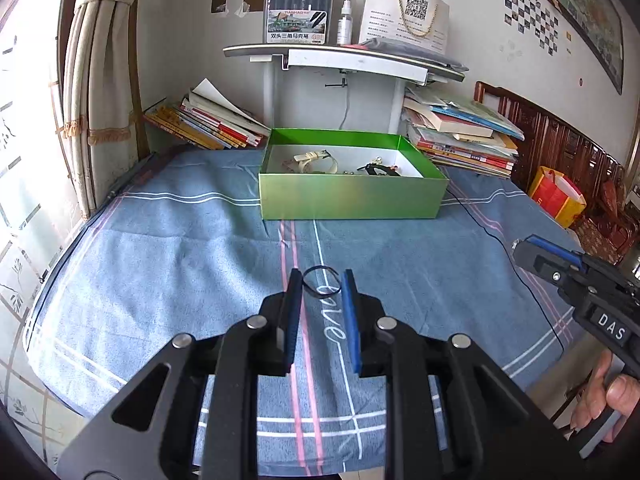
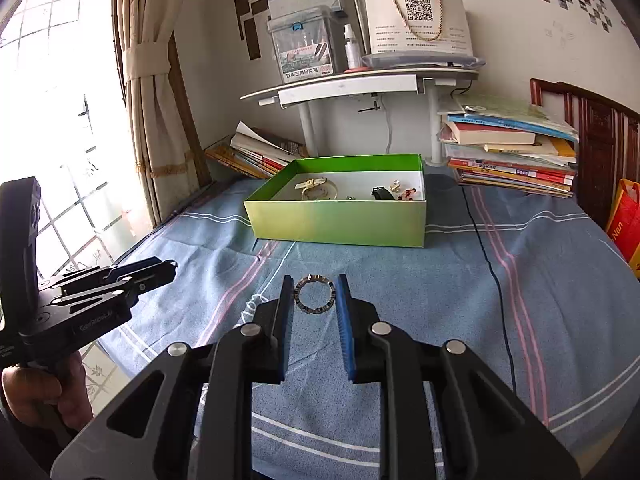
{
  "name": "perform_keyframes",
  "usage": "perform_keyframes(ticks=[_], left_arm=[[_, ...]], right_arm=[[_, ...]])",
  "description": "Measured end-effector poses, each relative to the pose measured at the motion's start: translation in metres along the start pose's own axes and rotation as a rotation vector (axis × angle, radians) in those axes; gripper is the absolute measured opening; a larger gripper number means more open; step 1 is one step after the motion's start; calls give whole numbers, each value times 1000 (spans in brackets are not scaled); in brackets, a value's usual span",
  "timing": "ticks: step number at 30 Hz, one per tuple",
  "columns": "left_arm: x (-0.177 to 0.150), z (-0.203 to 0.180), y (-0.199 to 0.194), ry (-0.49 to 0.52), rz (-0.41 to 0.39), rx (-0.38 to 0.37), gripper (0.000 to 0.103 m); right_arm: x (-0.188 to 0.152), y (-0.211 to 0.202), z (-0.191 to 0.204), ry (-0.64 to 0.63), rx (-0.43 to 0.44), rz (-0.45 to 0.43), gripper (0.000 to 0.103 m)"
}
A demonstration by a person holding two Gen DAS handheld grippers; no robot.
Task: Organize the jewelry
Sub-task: 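Lift both rings above the bed toward the green box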
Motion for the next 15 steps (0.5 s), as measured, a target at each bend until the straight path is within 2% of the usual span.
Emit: perform_keyframes(ticks=[15], left_arm=[[-6, 2, 1, -5, 16, -4, 20]], right_arm=[[-1, -2, -1, 1, -7, 4, 21]])
Point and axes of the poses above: each gripper's, at about its wrist camera, not at the fingertips, and y roughly the way its jaws point, z to its left, x to its top, the point moved 3 cm from there along y, roughly the way its jaws point, and after that the axes turned 7 degrees about y, right-handed, at the moved point
